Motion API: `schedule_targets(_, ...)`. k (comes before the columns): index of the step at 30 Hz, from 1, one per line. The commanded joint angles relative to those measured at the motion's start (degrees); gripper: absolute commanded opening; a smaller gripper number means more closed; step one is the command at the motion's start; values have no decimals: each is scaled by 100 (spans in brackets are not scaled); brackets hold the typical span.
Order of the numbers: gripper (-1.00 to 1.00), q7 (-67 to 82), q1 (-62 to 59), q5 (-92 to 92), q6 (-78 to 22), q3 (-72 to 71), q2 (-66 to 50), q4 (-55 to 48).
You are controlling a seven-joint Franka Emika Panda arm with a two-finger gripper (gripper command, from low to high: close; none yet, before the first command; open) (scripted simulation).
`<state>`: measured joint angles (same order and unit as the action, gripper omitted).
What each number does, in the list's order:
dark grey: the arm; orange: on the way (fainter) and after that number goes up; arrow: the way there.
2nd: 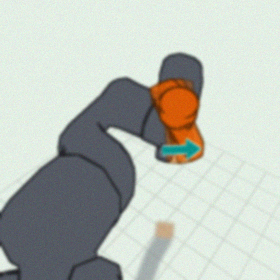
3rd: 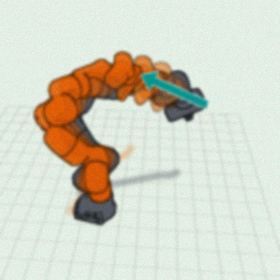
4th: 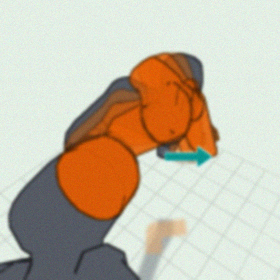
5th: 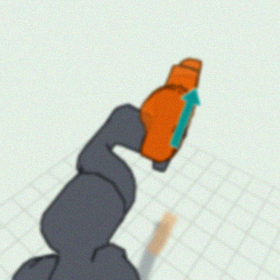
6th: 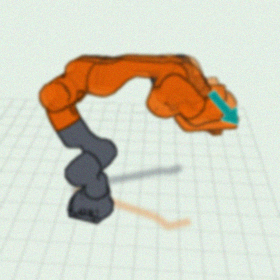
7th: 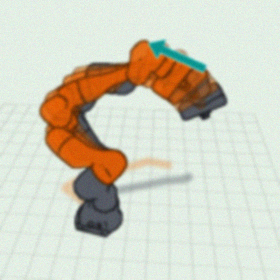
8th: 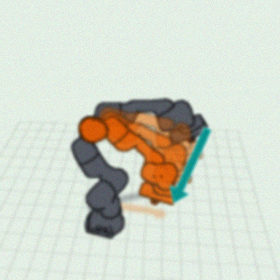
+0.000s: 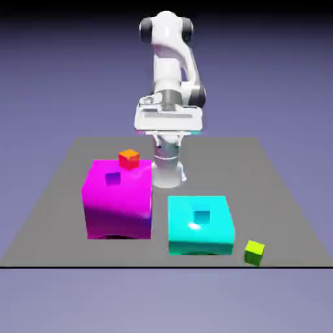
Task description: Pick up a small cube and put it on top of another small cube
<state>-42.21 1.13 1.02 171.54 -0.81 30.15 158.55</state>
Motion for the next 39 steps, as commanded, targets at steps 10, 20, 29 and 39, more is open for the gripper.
schedule_targets(10, 0, 201, 368, 844, -2050, -670, -2077, -2031)
schedule_targets(20, 0, 403, 737, 1687, -4099, -1339, -4153, -4061)
schedule_targets(29, 0, 584, 1069, 2446, -5944, -1941, -6022, -5889)
schedule_targets(39, 0, 785, 1437, 3290, -7993, -2611, -8099, -7919)
